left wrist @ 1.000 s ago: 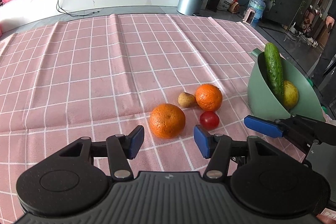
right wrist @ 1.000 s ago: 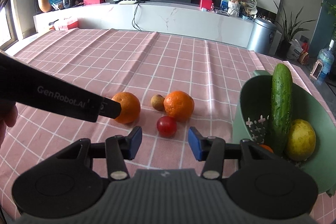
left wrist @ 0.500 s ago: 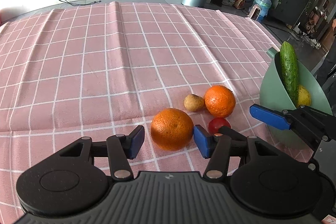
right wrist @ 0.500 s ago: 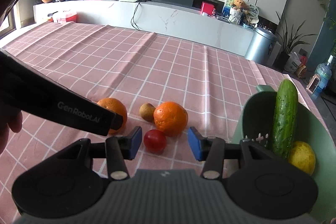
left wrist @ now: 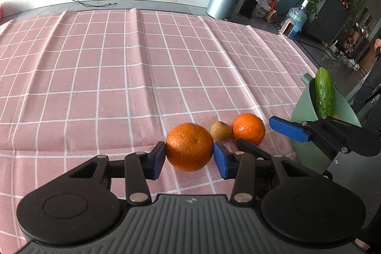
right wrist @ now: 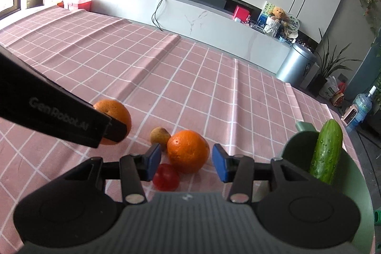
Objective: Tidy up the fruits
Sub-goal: 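Grasp an orange with the left gripper while the right gripper grasps the last orange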
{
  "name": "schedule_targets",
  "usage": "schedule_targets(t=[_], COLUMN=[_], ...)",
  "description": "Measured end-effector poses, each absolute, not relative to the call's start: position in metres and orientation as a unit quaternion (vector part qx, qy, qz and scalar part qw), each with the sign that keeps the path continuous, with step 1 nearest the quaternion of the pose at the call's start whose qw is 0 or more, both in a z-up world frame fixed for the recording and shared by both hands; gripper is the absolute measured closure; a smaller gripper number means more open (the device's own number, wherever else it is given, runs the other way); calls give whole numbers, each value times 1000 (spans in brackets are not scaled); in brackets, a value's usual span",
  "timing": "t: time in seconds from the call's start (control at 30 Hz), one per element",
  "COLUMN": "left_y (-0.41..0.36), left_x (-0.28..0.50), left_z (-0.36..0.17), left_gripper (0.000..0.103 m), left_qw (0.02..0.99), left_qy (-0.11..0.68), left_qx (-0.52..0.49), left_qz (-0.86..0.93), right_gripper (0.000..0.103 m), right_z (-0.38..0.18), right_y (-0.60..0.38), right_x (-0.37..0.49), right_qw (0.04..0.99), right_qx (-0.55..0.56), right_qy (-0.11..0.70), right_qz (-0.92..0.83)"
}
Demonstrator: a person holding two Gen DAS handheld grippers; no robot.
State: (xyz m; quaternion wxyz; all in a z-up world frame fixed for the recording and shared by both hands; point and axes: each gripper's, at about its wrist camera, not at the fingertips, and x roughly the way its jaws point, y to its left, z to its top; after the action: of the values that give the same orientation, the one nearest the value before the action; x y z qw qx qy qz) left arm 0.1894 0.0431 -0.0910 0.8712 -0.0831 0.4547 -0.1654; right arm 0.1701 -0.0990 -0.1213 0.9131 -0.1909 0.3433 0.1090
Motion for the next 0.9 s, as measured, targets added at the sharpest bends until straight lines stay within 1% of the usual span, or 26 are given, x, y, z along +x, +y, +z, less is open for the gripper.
schedule_targets(t=[0.23,0.27,0.3,0.57,0.9], left_y=[48,48,48,48,43], left_x=[192,192,191,188,168], left_z=[-91,-90,-90,-90,-65], left_gripper=[54,54,54,54,54], left_qw=[870,870,870,871,874], left_qy=[455,455,455,455,454], left_qx=[-93,-94,-95,-95,-84], left_qz=[-162,-163,-163,-160,-151], right_gripper=[59,60,63,66,67], right_z=[-127,-128,-129,-129,-89], right_y=[-97,-97,-98,-98,-104], right_x=[188,189,190,190,163], right_qw=[903,902,901,900,907], right_qx=[-196,-194,-190,-189,-179], right_qy=[369,372,375,378,351], right_qz=[100,100,102,107,146])
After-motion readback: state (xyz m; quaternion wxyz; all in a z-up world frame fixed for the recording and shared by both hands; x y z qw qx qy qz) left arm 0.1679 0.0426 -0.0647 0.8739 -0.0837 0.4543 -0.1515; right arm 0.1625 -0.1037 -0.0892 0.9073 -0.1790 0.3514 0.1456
